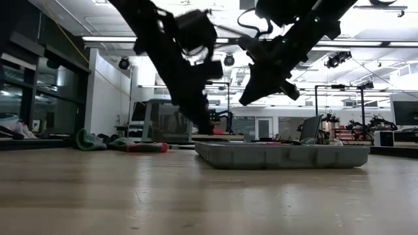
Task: Prefit tool cases
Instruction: Remove the electrical tape from the gray prefit tool case, then remove the tape measure from the gray prefit tool case, then remove the hammer from the gray prefit tool case
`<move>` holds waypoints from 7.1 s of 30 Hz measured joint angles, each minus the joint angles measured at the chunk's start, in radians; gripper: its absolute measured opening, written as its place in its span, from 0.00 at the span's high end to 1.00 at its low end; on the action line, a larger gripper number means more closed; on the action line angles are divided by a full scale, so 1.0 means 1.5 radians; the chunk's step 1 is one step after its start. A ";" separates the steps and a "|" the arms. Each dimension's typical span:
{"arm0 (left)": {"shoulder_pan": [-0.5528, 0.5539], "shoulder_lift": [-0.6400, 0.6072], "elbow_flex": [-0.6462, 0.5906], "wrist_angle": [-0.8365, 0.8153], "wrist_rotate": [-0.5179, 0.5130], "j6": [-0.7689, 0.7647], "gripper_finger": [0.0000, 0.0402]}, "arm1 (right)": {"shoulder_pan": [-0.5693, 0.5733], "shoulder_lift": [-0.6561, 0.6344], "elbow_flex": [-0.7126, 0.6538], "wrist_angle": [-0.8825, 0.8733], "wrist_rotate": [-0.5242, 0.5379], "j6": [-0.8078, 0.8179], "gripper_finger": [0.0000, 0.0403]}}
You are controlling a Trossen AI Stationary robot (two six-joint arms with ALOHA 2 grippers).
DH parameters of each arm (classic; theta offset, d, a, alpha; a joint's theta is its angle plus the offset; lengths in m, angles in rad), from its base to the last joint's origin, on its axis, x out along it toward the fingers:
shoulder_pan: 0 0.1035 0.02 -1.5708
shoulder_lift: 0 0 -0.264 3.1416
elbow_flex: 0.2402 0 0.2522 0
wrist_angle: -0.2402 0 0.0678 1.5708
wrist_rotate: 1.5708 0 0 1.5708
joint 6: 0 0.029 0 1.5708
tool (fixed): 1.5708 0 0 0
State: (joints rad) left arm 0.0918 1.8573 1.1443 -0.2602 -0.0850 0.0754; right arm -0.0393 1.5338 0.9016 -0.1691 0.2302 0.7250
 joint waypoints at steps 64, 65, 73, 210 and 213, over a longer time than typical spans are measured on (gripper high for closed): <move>-0.019 -0.259 -0.266 -0.199 0.118 -0.203 1.00 | 0.063 0.000 0.000 -0.125 0.028 0.073 1.00; -0.023 -0.271 -0.279 -0.190 0.110 -0.220 1.00 | 0.066 0.000 0.000 -0.131 0.028 0.087 1.00; -0.027 -0.340 -0.362 -0.157 0.104 -0.351 0.83 | 0.071 0.000 0.000 -0.196 0.003 0.087 0.91; 0.076 -0.136 -0.077 -0.072 0.148 -0.098 0.83 | 0.266 0.108 0.000 -0.109 0.115 0.391 0.74; 0.046 -0.161 -0.076 -0.055 0.155 -0.119 0.83 | 0.266 0.108 0.000 -0.105 0.121 0.372 0.74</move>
State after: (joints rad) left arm 0.1607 1.6153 1.0309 -0.3434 0.1478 -0.1032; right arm 0.3599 1.6962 0.9020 -0.3268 0.4110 1.2825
